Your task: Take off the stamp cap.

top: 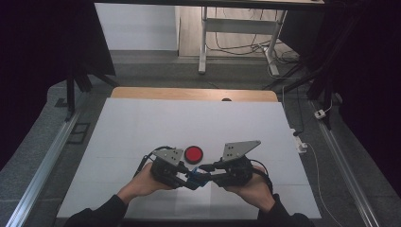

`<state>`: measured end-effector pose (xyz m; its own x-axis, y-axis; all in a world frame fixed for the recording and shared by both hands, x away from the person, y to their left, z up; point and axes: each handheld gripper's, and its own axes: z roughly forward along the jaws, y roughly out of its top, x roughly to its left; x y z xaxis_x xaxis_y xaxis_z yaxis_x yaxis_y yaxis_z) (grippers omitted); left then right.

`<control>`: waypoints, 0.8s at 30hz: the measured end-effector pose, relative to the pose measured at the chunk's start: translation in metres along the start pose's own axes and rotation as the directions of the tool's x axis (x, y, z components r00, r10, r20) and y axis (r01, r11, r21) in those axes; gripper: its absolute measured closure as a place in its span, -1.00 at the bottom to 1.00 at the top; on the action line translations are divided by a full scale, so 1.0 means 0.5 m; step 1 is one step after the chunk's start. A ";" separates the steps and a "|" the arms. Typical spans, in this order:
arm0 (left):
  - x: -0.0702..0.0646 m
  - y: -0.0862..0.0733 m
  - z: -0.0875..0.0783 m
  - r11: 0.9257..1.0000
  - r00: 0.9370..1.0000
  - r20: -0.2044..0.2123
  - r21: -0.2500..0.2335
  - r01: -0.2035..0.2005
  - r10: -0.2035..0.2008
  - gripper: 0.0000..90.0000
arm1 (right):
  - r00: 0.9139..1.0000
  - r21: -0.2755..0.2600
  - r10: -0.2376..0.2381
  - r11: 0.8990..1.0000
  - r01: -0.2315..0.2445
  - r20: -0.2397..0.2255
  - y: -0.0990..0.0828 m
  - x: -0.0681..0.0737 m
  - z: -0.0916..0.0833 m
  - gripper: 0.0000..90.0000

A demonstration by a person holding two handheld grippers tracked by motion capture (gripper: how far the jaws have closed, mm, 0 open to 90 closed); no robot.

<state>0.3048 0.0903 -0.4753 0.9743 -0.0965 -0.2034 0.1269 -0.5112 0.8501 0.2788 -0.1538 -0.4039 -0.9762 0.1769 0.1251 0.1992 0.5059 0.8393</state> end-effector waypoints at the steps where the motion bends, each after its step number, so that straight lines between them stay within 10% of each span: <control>1: 0.000 0.000 0.000 1.000 1.000 0.004 -0.001 0.001 -0.001 0.49 | 1.000 -0.002 0.000 1.000 0.000 -0.003 0.000 0.000 0.000 0.56; 17: 0.008 0.008 -0.002 0.996 0.996 0.025 0.030 0.087 -0.088 0.53 | 0.999 -0.005 -0.033 0.999 0.033 0.020 0.000 0.005 -0.002 0.56; 24: 0.004 0.008 -0.005 0.998 0.999 0.002 0.036 0.052 -0.052 0.54 | 0.997 0.000 -0.069 0.998 0.069 0.033 0.002 0.011 0.000 0.56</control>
<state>0.3076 0.0903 -0.4708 0.9660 -0.0711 -0.2487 0.1711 -0.5455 0.8204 0.2738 -0.1525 -0.4024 -0.9843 0.1696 0.0497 0.1318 0.5171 0.8457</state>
